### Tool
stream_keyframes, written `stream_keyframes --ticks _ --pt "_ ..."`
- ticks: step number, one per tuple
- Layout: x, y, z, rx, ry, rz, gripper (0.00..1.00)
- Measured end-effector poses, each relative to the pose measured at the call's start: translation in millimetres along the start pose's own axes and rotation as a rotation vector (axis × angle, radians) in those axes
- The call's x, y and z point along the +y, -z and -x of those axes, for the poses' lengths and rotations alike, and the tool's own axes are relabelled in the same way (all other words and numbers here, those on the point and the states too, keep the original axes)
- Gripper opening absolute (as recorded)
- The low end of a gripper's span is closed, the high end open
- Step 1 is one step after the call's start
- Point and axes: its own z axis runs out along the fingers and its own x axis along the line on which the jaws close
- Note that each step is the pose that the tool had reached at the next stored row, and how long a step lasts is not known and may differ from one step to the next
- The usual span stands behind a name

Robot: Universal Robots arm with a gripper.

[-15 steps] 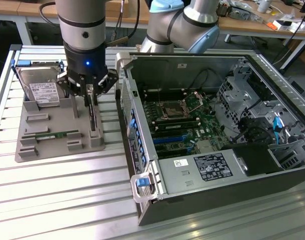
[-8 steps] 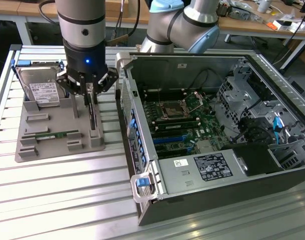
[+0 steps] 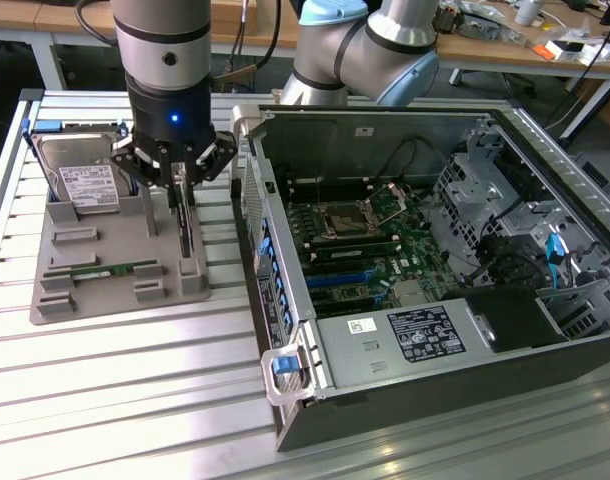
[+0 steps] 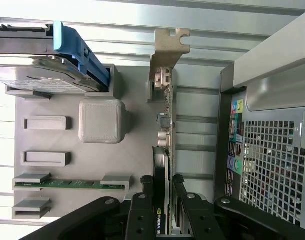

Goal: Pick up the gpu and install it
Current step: 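Pick up the gpu and move the gpu toward the slot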

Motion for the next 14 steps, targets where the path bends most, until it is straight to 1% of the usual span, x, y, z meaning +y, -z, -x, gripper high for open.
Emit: stream_keyframes --ticks 14 --pt "0.4 7.2 0.1 0.0000 0.000 -0.0001 0.26"
